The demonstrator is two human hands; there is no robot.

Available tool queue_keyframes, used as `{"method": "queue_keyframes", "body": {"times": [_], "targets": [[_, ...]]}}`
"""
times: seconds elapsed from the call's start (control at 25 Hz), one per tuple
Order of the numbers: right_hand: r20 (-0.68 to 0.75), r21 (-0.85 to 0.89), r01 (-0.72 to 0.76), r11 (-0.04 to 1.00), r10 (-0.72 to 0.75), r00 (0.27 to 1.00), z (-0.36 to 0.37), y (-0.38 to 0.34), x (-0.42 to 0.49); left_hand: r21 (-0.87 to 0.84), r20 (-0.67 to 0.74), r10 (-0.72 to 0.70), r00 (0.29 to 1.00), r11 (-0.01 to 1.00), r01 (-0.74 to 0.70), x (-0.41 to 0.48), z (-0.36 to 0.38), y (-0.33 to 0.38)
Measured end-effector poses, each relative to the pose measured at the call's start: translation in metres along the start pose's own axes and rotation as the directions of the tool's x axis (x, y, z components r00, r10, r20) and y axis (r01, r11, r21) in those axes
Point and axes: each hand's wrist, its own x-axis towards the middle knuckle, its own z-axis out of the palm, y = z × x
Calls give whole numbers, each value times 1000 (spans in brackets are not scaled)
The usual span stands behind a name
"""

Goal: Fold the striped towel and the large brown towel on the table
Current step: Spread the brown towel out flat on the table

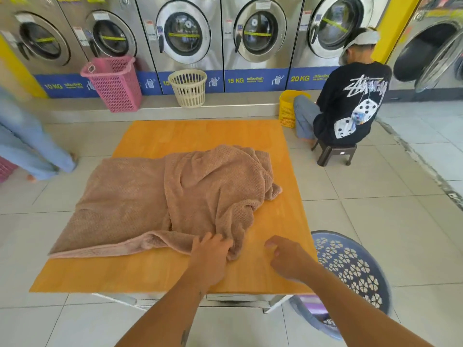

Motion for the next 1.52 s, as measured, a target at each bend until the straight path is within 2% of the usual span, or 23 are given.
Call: {"method": "queue_keyframes", "body": {"times": [0.08,0.16,0.28,0.36,0.4,0.52,0.68,0.8,0.88,0.92,1.04,1.16,1.28,1.36,1.44,1.52], "targets": [[17,28,5,1000,-5,1000,-7,-2,0,-237,-45,-111,993,967,98,8,-16,10],[22,72,28,997,-30,999,-7,-15,3,-495,-68,-202,977,857,143,19,-41,16],[-40,207,197,958,-193,980,-5,-52,12,-624,-166,-240,956,776,87,33,-87,14],[-163,296,307,905,-269,949,0,-78,20,-635,-235,-231,944,772,30,36,-112,9],[-244,323,323,890,-252,937,3,-90,26,-634,-259,-218,941,774,4,37,-121,6],[-401,285,245,927,-117,909,4,-108,43,-676,-294,-174,940,733,-76,36,-135,-2],[-475,284,166,944,-12,880,-12,-125,51,-744,-354,-178,918,648,-161,40,-138,-31],[-536,282,162,946,16,844,-32,-131,63,-747,-356,-260,898,656,-106,50,-129,-60],[-533,266,196,944,-25,846,-47,-141,68,-738,-304,-243,921,671,-66,58,-122,-75],[-521,249,217,944,-59,852,-53,-147,69,-732,-266,-189,945,678,-71,62,-120,-78],[-523,180,260,949,-132,842,-61,-161,65,-640,-245,64,967,739,-211,74,-120,-69],[-567,144,260,955,-135,812,-56,-162,61,-586,-273,146,951,759,-284,85,-123,-50],[-582,176,247,953,-102,807,-53,-147,58,-628,-264,9,965,757,-179,94,-126,-43],[-559,182,235,955,-96,824,-48,-129,60,-692,-207,-94,974,717,-78,97,-134,-41],[-464,135,239,962,-152,873,-40,-115,63,-715,-177,-149,973,699,-23,101,-143,-33],[-391,127,300,946,-231,891,-35,-113,67,-716,-162,-181,970,698,11,100,-151,-19]]}}
